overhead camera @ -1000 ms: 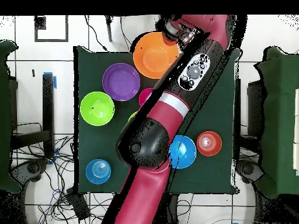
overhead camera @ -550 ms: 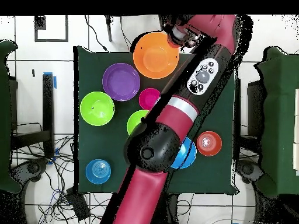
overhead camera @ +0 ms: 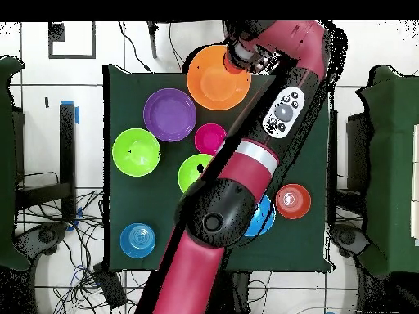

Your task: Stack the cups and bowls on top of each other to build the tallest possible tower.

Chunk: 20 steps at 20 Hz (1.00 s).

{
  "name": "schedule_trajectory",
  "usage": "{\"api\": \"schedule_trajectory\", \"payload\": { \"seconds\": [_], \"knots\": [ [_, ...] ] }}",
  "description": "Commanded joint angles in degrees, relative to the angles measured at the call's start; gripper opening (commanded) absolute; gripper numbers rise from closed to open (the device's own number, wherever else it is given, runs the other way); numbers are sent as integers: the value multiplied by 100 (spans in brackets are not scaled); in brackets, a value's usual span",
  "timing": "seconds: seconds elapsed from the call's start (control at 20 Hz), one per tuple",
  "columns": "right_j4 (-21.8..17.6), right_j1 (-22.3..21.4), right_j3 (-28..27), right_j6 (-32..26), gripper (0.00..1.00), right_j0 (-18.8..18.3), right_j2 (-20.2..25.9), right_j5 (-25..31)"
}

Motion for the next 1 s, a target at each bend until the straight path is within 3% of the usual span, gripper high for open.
{"api": "schedule_trajectory", "payload": {
  "seconds": [0.05, 0.2, 0.35, 0.55, 1.0],
  "knots": [
    [-477, 81, -269, -420, 0, 66, 799, 878],
    [-387, 173, -292, -245, 0, 38, 893, 1135],
    [-794, 85, 264, -292, 0, 362, 1477, 1326],
    [-1091, 66, 354, -442, 0, 394, 1709, 1203],
    [-1981, -288, 1097, -573, 0, 894, 2684, 928]
  ]
}}
